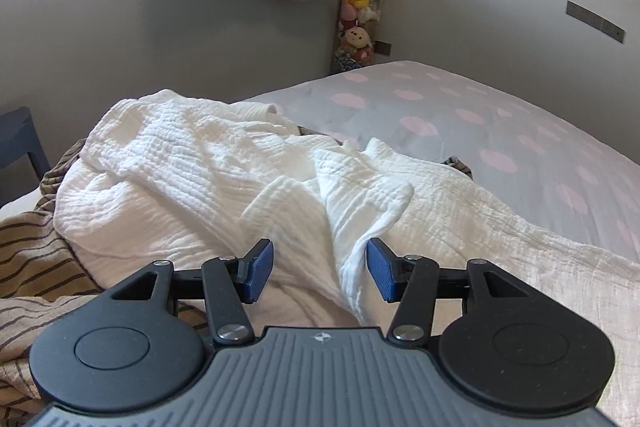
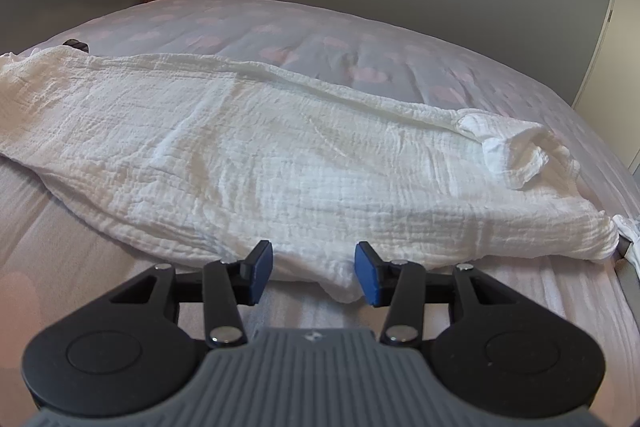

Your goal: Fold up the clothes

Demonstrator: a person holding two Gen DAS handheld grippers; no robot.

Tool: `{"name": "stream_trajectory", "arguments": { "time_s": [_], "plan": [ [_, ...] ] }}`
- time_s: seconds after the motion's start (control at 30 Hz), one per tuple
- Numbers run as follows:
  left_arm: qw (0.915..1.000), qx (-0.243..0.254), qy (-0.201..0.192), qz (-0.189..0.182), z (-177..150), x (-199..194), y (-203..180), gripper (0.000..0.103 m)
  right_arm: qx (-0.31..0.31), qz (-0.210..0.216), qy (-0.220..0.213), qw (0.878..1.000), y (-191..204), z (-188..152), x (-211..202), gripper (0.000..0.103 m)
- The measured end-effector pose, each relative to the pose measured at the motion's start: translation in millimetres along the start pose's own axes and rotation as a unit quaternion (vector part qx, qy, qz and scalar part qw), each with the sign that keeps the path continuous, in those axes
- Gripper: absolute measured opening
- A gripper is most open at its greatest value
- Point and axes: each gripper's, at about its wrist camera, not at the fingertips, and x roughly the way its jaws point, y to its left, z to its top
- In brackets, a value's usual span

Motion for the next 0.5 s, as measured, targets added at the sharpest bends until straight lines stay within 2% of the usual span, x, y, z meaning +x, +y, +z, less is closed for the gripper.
{"name": "stream_trajectory", "arguments": {
  "time_s": [0.13,0.23,0.5],
  "plan": [
    [0.9993,-0.029,0.004,0.025,-1,-4,13,0.050,0.002,0.000,0.000,1.000,-1,0,0,0.049],
    [0.9981,-0.058,0.013,0.016,0,-5,23,0.050,0.002,0.001,0.000,1.000,-1,0,-1,0.050],
    [0.9940,-0.108,-0.002,-0.017,3,-1,35,0.050,0.001,0.004,0.000,1.000,-1,0,-2,0.050]
  ]
}}
